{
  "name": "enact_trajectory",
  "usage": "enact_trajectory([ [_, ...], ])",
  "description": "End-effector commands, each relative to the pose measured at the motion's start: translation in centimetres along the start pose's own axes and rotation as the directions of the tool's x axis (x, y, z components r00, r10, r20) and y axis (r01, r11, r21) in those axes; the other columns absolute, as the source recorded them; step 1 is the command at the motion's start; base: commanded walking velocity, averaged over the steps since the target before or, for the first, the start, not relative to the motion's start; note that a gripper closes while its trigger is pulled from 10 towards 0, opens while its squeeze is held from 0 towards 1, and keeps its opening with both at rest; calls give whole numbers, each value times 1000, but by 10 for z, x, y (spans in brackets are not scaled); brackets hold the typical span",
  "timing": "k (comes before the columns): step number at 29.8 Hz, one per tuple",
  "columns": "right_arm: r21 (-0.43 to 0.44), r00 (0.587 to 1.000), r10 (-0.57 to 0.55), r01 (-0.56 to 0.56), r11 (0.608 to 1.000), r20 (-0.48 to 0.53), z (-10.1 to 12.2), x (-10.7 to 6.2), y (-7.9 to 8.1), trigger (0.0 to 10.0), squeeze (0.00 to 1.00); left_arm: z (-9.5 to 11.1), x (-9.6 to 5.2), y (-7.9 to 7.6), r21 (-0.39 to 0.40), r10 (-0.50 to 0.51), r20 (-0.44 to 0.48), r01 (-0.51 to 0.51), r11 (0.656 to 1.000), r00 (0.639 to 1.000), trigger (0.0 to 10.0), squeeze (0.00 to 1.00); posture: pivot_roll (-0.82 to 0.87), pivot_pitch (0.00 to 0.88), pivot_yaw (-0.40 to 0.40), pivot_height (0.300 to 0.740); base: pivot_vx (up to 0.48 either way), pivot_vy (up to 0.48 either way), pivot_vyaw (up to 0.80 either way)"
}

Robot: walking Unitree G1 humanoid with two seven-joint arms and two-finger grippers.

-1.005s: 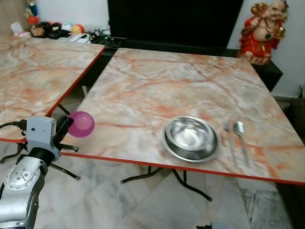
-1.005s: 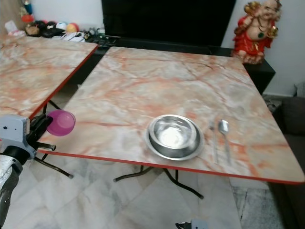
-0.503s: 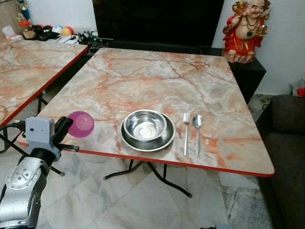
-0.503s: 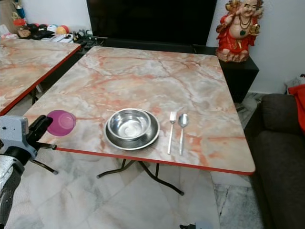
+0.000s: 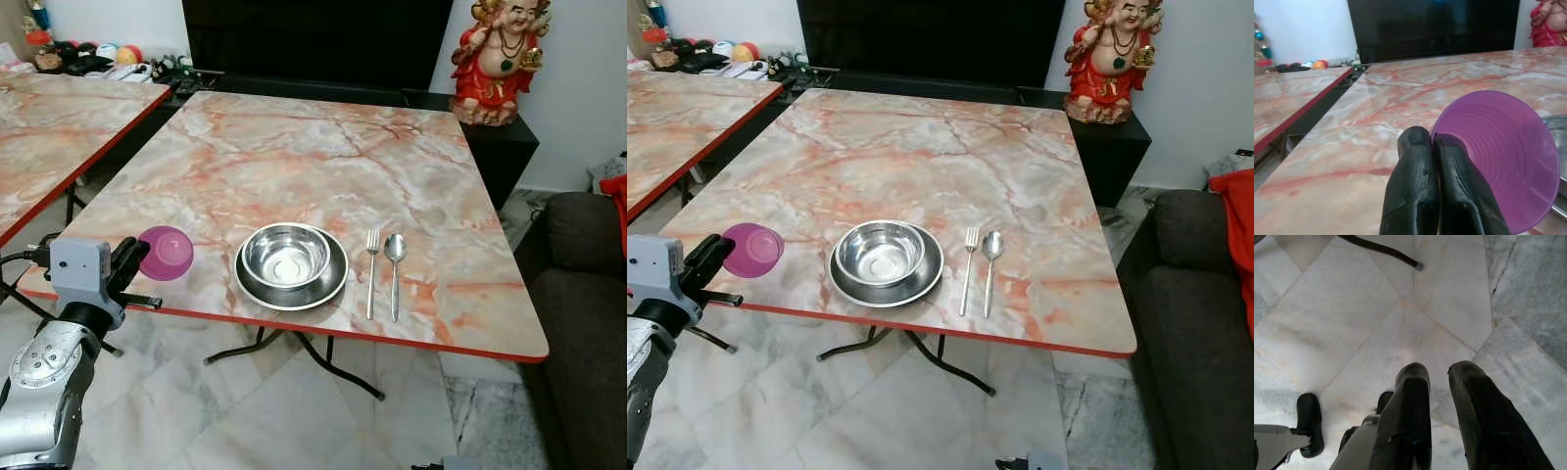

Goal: Setting the table

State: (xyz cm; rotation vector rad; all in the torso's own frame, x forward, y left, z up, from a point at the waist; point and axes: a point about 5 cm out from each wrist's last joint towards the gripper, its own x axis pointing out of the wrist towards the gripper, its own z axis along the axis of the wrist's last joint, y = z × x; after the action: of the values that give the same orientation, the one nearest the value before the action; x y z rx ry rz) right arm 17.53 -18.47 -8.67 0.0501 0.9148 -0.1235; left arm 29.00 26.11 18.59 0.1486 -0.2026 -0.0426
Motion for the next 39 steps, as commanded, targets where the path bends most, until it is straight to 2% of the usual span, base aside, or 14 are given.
enact_trajectory([
  [1, -6, 1000, 1, -1, 1000, -11, -2, 0, 0, 10000, 0, 5, 0, 2, -2, -3, 17, 3, 1000, 1000, 10000, 0, 159, 103, -43, 740, 296, 0, 0],
  [16, -18, 1000, 10, -10, 1000, -24, -5, -1, 0, 10000, 0, 10, 0, 1, -6, -8, 33, 8, 1000, 999, 10000, 0, 164, 105, -43, 740, 304, 0, 0],
  [21, -29, 999, 15, -16, 999, -31, -7, -1, 1, 10000, 0, 18, 4, 4, -19, -1, 58, 3, 1000, 998, 10000, 0, 168, 107, -43, 740, 0, 0, 0],
  [27, -30, 999, 18, -19, 999, -34, -8, -1, 2, 10000, 0, 23, 6, 0, -64, -35, 62, 39, 997, 997, 10000, 0, 167, 108, -43, 740, 0, 0, 0],
  [34, -51, 999, 24, -26, 998, -39, -9, -1, 2, 10000, 0, 38, 18, -9, -135, -167, -36, 161, 978, 985, 10000, 0, 175, 112, -45, 740, 0, 0, 0],
  [35, -51, 999, 24, -26, 998, -39, -9, -1, 2, 10000, 0, 38, 18, -9, -135, -167, -36, 161, 978, 985, 10000, 0, 175, 112, -45, 740, 0, 0, 0],
  [36, -52, 999, 25, -27, 998, -41, -9, -2, 3, 10000, 0, 39, 22, -10, -102, -170, -76, 162, 982, 983, 10000, 0, 176, 112, -45, 740, 0, 0, 0],
  [39, -56, 999, 29, -31, 998, -43, -9, -2, 4, 10000, 0, 40, 28, -12, -129, -171, -113, 156, 979, 979, 10000, 0, 173, 113, -43, 740, 0, 0, 0],
])
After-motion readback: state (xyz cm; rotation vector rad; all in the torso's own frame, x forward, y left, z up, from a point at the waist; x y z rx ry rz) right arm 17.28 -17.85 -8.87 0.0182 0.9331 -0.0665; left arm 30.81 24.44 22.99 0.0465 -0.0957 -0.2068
